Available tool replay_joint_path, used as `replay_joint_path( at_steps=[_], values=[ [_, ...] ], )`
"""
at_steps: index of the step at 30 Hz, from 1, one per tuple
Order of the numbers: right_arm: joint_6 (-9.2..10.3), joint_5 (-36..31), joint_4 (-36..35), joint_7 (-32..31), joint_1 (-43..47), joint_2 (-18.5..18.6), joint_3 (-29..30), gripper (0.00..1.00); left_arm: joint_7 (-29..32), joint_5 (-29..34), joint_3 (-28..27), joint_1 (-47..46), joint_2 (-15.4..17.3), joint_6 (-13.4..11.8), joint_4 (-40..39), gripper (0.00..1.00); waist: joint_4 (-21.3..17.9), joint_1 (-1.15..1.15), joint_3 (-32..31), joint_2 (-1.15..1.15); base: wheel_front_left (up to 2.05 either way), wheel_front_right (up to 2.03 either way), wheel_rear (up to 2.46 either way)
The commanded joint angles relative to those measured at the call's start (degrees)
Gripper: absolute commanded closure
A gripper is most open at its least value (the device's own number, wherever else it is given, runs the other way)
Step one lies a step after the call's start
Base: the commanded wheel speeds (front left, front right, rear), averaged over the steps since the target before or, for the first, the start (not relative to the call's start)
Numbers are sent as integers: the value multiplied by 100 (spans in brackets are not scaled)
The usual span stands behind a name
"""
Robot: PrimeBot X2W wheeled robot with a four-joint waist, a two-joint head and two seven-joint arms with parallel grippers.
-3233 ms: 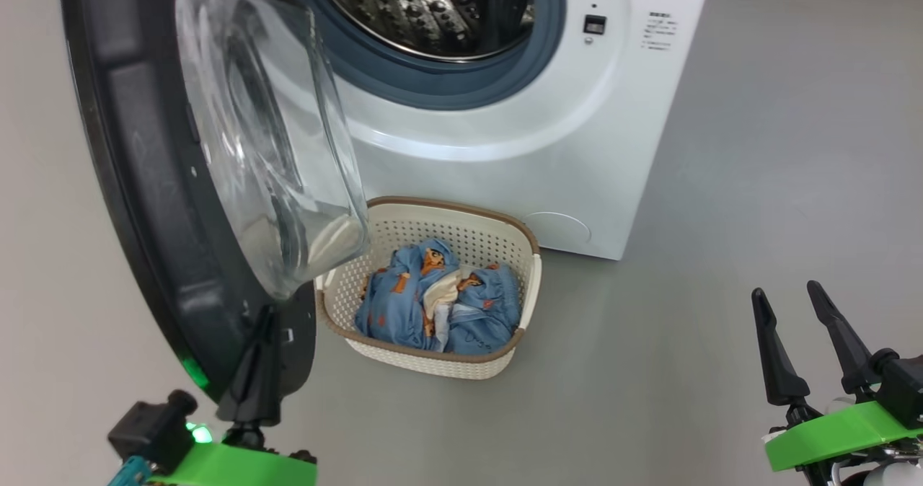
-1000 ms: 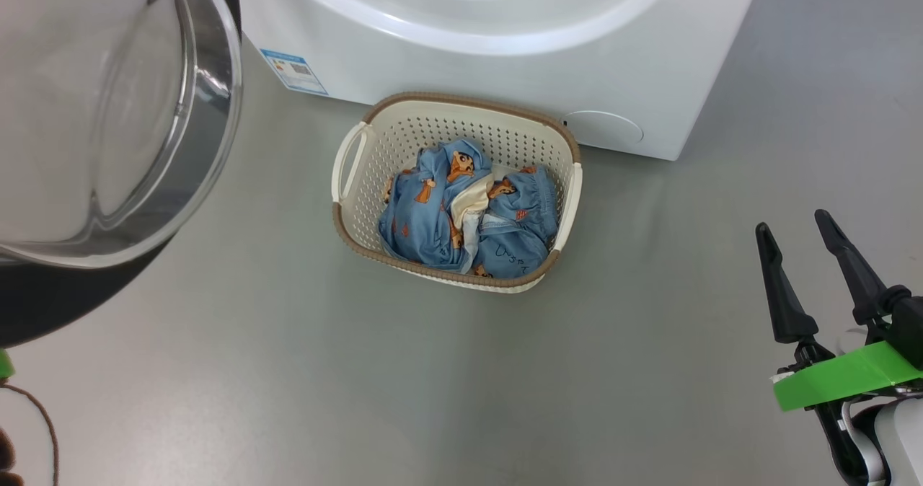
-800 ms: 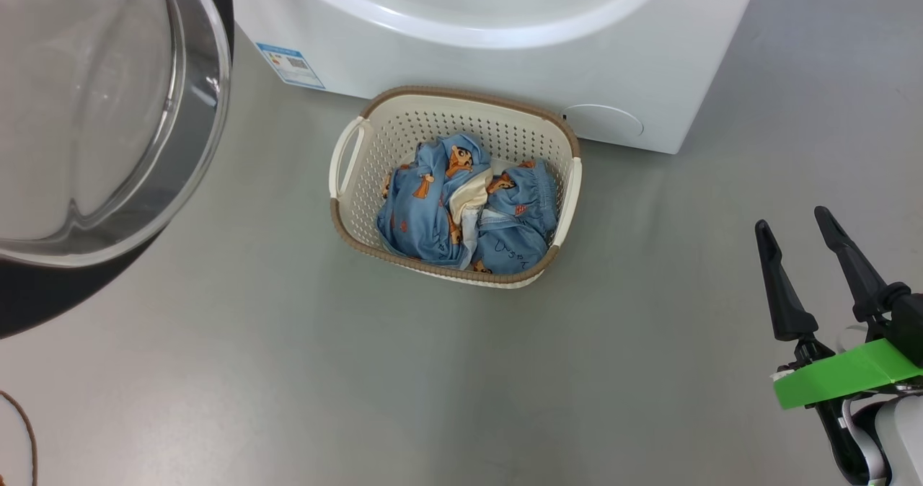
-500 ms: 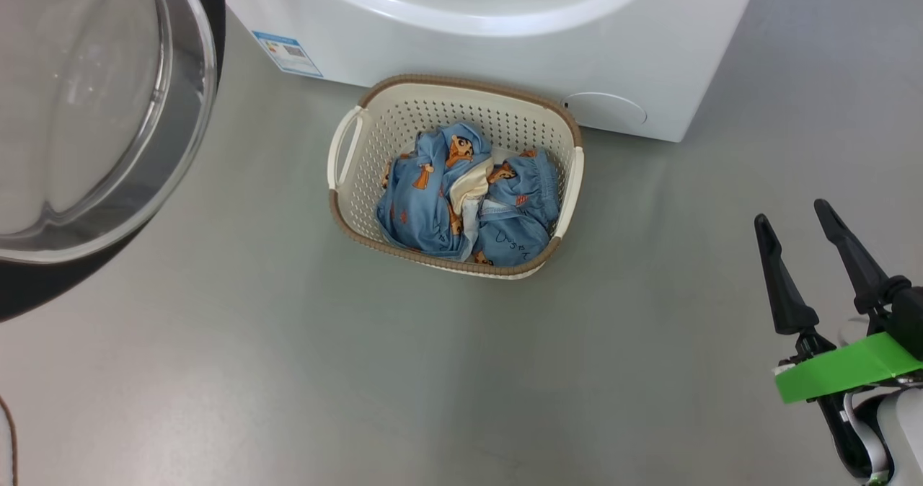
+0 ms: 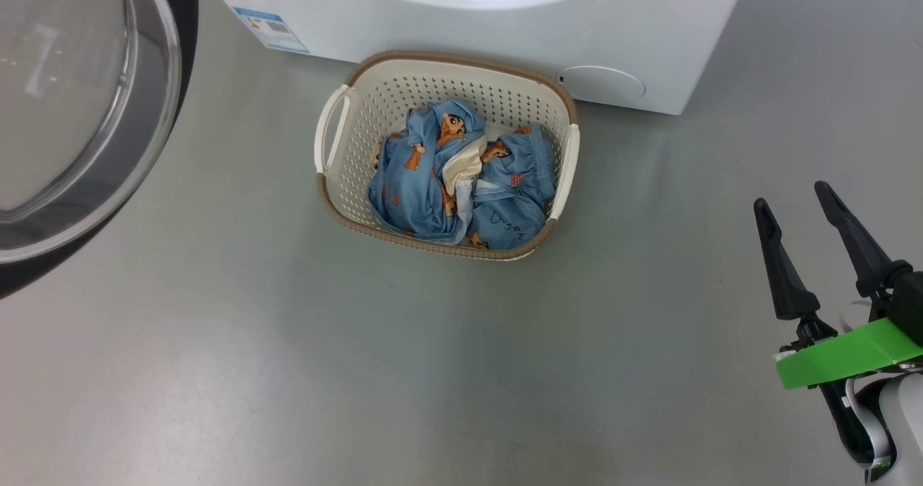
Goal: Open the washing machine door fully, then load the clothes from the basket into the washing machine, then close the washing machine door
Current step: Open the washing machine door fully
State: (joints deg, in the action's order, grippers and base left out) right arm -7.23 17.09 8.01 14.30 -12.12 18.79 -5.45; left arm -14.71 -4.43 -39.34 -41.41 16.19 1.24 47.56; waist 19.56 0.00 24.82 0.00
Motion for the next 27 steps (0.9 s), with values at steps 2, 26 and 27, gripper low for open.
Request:
replay_joint_path(
  at_steps=[2, 26, 27],
  values=[
    [-25, -32, -138, 70, -67, 93, -135, 0, -29, 46, -137, -43, 488, -58, -74, 100, -20, 0, 26, 0, 0, 0, 0],
    [-25, 30, -71, 70, 395, -310, 45, 0, -29, -500, 370, 1486, -530, 621, -1478, 92, -123, 0, -1124, 0, 0, 0, 0],
    [-25, 35, -77, 70, 419, -322, 53, 0, -29, -570, 498, 1603, -555, 622, -1576, 65, -144, 0, -1161, 0, 0, 0, 0]
  ],
)
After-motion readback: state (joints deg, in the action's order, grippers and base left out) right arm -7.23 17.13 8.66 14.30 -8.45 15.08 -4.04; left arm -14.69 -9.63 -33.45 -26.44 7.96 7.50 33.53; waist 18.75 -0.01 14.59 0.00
